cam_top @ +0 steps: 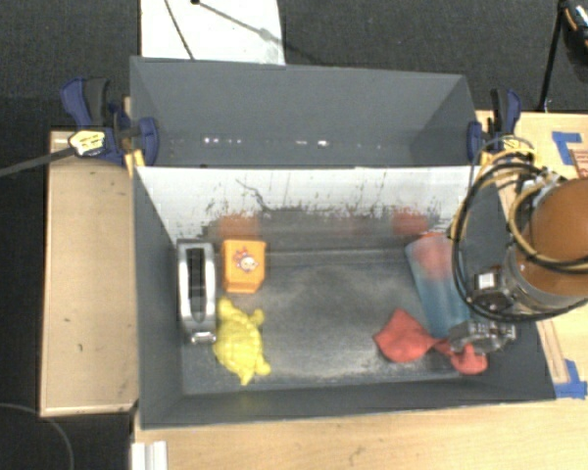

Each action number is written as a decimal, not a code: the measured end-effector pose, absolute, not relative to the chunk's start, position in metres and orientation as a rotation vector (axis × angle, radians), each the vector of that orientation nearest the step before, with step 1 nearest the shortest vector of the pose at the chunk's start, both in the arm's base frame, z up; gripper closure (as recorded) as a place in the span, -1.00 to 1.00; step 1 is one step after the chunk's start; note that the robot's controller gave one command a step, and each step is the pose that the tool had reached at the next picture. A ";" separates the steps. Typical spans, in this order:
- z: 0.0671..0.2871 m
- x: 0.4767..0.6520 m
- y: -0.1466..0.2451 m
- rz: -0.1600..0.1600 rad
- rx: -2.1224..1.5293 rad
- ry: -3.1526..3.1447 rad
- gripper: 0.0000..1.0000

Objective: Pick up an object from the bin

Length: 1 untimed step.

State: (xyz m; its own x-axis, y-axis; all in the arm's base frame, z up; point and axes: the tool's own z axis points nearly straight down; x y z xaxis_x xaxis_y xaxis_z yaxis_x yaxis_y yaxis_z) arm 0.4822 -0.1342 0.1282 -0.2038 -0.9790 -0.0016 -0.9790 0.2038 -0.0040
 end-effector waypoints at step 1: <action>0.130 0.482 -0.134 -0.002 -1.978 2.437 1.00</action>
Offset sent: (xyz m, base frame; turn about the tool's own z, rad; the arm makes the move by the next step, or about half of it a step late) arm 0.0000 0.0000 0.0296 0.0000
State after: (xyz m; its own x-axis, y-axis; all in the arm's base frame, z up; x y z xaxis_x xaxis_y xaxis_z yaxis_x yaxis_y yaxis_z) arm 0.4824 -0.1339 0.1296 -0.2056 -0.9786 -0.0019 -0.9786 0.2056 -0.0029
